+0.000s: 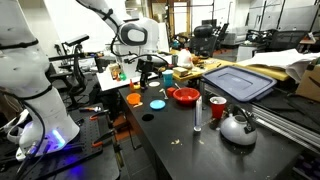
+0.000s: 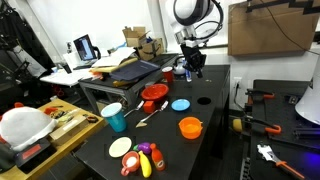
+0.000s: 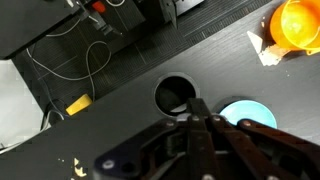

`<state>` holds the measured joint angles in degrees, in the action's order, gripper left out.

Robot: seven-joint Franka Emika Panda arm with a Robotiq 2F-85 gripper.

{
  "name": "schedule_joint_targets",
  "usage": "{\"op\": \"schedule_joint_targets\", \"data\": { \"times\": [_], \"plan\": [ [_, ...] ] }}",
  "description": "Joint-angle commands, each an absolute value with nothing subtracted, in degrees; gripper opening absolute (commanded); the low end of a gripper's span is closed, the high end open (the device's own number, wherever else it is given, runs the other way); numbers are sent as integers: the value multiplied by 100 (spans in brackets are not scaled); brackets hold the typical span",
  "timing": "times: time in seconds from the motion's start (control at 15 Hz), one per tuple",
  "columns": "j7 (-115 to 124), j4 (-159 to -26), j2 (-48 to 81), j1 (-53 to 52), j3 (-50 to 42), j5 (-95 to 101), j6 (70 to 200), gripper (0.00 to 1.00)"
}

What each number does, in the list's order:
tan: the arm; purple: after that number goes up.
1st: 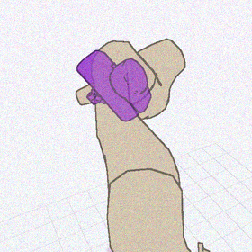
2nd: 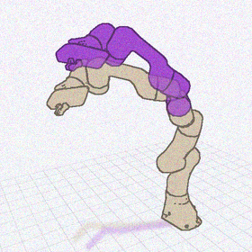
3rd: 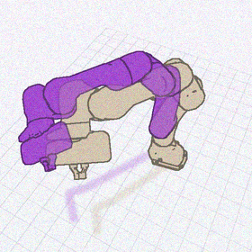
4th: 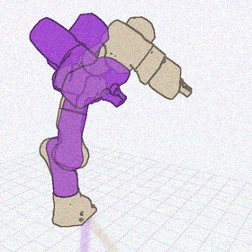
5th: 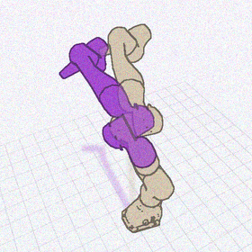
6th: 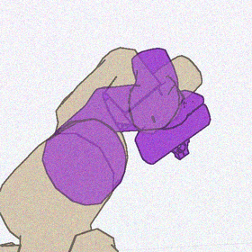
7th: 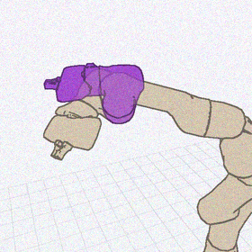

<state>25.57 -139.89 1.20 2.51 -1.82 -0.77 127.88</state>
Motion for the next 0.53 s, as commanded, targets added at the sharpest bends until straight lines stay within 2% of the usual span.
{"op": "schedule_joint_targets", "data": {
  "times": [0.0,0.47],
  "plan": [
    [2172,-13995,63,190,-171,306,12912,27],
    [1628,-14333,-300,-200,226,738,13148,78]
  ]
}}
